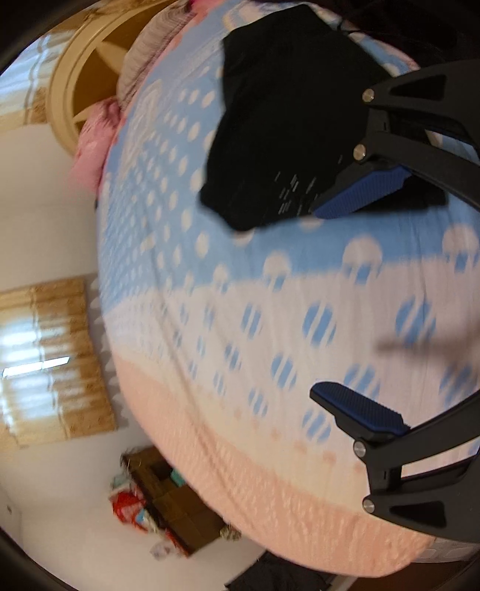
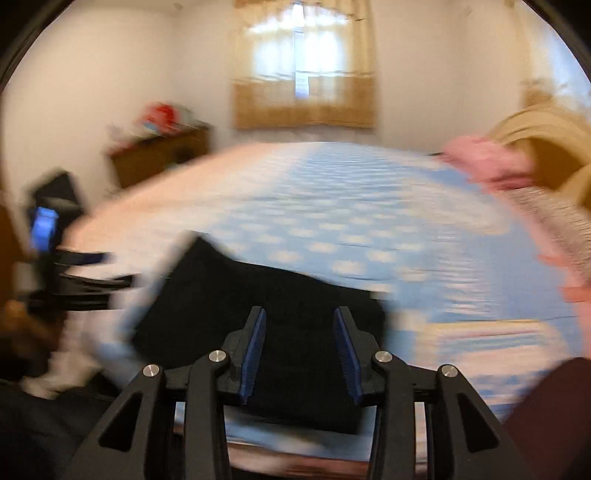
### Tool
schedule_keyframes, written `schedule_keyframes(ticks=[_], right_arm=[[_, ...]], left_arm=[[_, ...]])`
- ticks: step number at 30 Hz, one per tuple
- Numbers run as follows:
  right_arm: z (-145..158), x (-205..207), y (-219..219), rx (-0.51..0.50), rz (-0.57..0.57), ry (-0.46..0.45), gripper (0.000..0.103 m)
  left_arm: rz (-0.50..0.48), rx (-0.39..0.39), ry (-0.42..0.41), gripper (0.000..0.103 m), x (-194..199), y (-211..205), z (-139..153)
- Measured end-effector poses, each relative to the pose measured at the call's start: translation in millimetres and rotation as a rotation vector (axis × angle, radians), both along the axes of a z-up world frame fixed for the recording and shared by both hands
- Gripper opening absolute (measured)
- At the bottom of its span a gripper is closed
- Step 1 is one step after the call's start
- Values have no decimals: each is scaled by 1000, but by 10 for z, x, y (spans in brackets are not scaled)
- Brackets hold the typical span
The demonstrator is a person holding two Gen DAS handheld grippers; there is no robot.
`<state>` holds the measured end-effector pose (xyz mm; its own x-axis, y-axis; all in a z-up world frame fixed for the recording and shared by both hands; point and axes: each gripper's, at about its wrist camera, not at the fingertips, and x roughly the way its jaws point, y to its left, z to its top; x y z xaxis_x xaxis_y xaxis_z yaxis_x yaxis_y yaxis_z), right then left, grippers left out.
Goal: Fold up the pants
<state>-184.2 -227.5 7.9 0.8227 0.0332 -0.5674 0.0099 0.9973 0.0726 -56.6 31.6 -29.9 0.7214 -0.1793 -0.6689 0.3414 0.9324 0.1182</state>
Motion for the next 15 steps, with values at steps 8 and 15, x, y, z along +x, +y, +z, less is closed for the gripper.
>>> schedule_keyframes(ticks=[8, 15], right_arm=[[-518, 582, 1036, 191, 344, 117, 29], [-694, 635, 1401, 138, 443, 203, 29]], left_arm=[[102, -20, -5, 92, 63, 421, 72], [98, -52, 14, 92, 109, 494, 17]])
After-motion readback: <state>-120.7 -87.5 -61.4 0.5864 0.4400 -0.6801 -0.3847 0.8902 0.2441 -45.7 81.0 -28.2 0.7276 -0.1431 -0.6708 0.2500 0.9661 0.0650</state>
